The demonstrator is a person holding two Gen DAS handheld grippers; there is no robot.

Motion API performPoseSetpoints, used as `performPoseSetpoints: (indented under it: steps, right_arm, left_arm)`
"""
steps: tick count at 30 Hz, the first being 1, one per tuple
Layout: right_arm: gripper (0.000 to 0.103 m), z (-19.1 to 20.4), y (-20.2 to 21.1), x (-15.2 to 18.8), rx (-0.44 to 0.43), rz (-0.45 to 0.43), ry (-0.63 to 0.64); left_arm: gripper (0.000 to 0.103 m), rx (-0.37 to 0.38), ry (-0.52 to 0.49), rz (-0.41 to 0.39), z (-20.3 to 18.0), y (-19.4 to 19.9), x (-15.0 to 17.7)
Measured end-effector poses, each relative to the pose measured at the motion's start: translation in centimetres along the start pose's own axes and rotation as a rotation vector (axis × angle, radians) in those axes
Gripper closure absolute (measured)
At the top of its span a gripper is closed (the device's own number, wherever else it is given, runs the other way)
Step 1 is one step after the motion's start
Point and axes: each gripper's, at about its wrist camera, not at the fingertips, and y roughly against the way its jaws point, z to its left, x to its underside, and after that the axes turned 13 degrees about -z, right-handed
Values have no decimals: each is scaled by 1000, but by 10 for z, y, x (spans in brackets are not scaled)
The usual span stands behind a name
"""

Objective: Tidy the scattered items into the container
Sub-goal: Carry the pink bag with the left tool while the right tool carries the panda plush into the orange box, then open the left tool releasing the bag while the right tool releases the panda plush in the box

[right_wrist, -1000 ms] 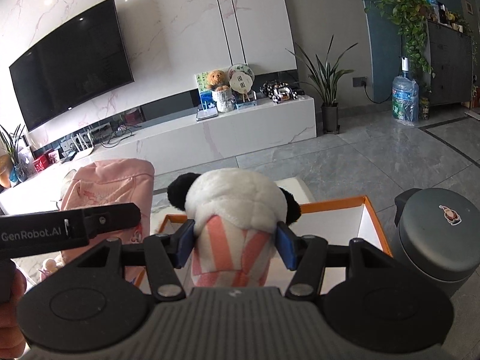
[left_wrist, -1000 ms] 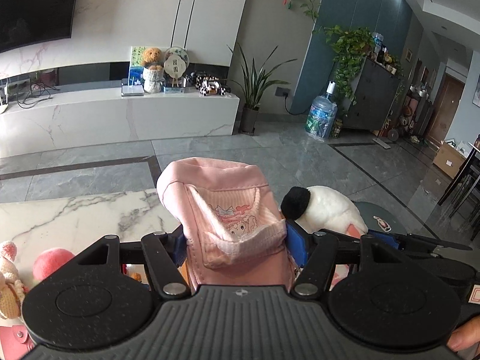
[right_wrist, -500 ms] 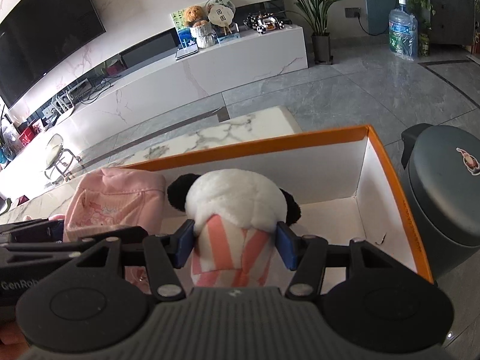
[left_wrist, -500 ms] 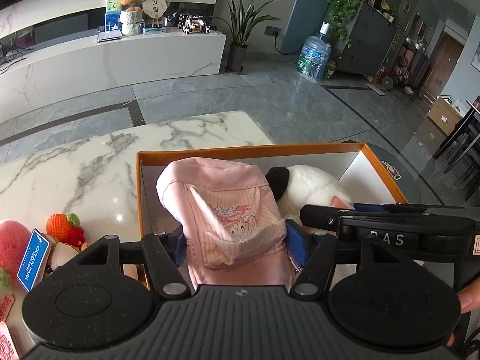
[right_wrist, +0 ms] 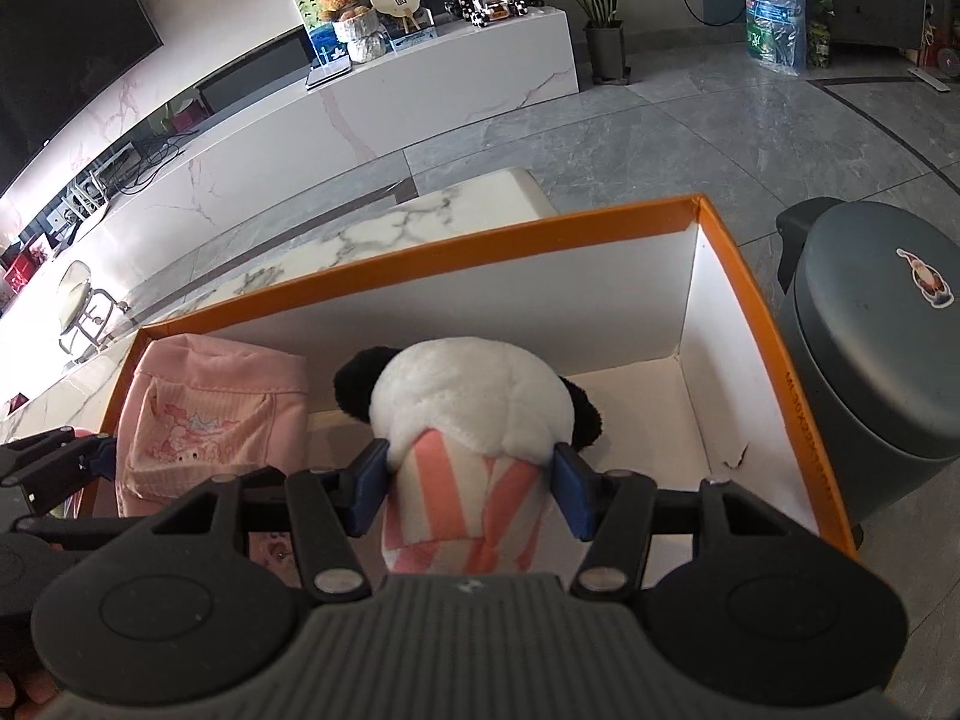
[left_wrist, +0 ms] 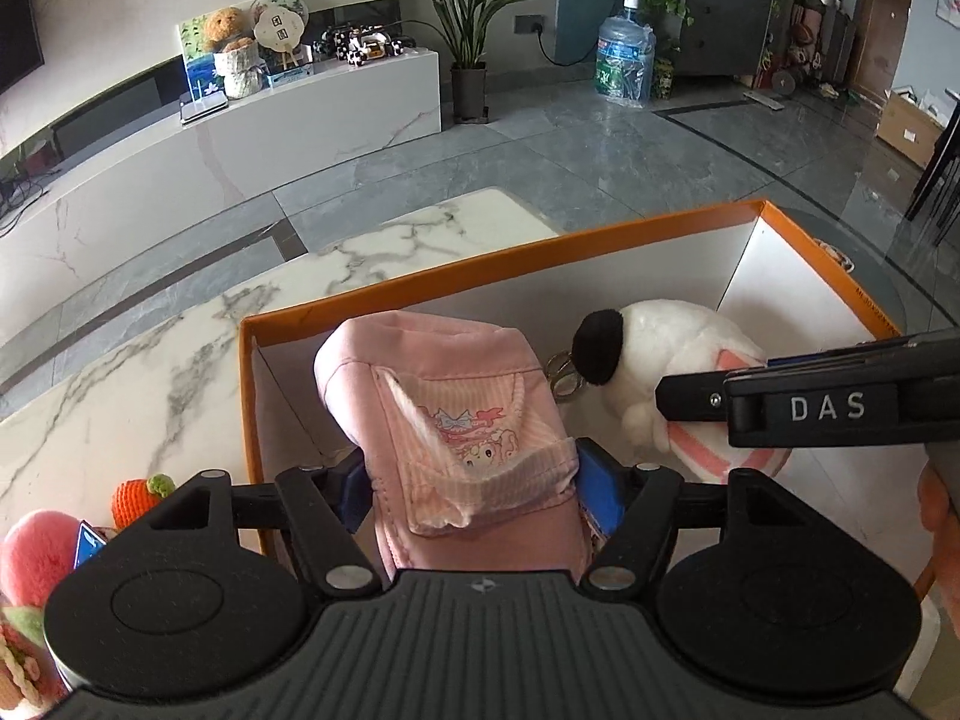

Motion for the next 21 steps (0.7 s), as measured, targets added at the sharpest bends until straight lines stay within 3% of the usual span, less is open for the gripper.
performPoseSetpoints:
  steps: [4,9,21]
  right_arm:
    - [43,-2,2,-1,-16,-9,-19]
    - [42,-1,3,1,-33,-6,-25]
    - [42,-6,2,0,-35,-8,-57]
  left_arm:
    - [21,-18,-78,60,-12,-10,-2]
    - [21,-59,-103,109,-19,-18,-5]
    - [14,-94,-198,65,-31,-7,2]
